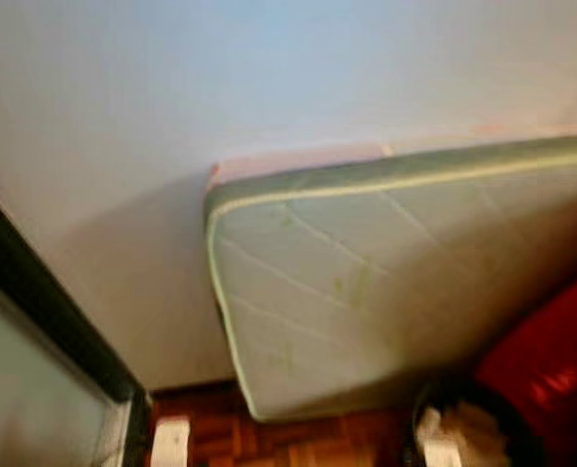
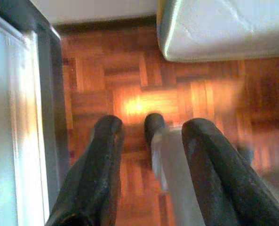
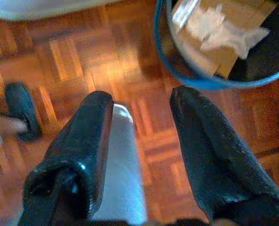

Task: Clean up the room

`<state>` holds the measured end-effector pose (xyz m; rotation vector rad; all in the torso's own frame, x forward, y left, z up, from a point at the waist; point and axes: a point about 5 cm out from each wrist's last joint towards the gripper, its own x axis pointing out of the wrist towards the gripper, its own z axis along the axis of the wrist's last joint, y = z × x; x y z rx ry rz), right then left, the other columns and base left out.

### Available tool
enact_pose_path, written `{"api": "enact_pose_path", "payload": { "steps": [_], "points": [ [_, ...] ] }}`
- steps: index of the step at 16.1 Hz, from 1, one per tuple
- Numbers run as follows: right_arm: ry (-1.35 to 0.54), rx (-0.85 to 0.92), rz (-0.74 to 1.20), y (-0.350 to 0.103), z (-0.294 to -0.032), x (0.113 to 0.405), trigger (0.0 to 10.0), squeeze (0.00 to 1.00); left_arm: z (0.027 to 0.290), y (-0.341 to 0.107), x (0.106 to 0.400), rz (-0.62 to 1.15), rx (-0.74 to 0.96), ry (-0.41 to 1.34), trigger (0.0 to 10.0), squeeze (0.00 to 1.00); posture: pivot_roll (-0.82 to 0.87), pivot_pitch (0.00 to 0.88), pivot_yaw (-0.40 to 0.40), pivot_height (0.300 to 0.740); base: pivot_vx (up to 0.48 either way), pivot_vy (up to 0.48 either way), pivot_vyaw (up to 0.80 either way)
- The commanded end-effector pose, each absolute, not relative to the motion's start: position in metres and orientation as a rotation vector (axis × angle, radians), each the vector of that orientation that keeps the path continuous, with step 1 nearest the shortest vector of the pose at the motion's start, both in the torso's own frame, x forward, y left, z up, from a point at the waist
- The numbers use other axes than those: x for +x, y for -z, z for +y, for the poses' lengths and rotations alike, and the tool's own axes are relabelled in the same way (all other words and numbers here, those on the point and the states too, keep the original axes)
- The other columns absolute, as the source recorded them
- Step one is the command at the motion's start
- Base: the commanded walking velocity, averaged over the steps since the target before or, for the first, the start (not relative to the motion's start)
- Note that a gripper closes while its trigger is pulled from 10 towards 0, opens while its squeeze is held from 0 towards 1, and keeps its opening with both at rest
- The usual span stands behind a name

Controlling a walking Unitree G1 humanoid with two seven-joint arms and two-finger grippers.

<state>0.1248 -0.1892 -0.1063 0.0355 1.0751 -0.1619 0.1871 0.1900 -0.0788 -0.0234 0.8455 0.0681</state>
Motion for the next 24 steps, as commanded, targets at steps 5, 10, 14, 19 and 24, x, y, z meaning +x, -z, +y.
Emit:
{"api": "enact_pose_path", "payload": {
  "steps": [5,10,14,19,24],
  "points": [
    [0.019,0.182,1.039,0.0978,-0.1805,0.1521,10.0,0.0,0.2581,0.0956,0.1039,1.063,-0.074,-0.165,10.0,0.0,0.0,0.036,-0.007,0.74,0.0,0.0,0.0],
    [0.023,0.182,1.04,0.0979,-0.1813,0.1517,10.0,0.0,0.2575,0.0958,0.1036,1.059,-0.084,-0.167,10.0,0.0,0.0,0.037,-0.009,0.74,0.0,0.0,0.0],
    [0.015,0.171,1.05,0.0983,-0.1814,0.151,10.0,0.0,0.2575,0.0957,0.1035,1.055,-0.086,-0.171,10.0,0.0,0.0,0.037,-0.009,0.74,0.0,0.0,-0.13],
    [0.005,0.164,1.053,0.0982,-0.1813,0.1512,10.0,0.0,0.2577,0.0957,0.1037,1.059,-0.076,-0.165,10.0,0.0,0.0,0.042,-0.004,0.74,0.0,0.0,-0.48],
    [0.005,0.165,1.055,0.0987,-0.1803,0.1502,10.0,0.0,0.2595,0.0953,0.1029,1.064,-0.048,-0.16,10.0,0.0,-0.02,0.029,0.009,0.74,0.0,-0.285,-0.8]
  ]
}}
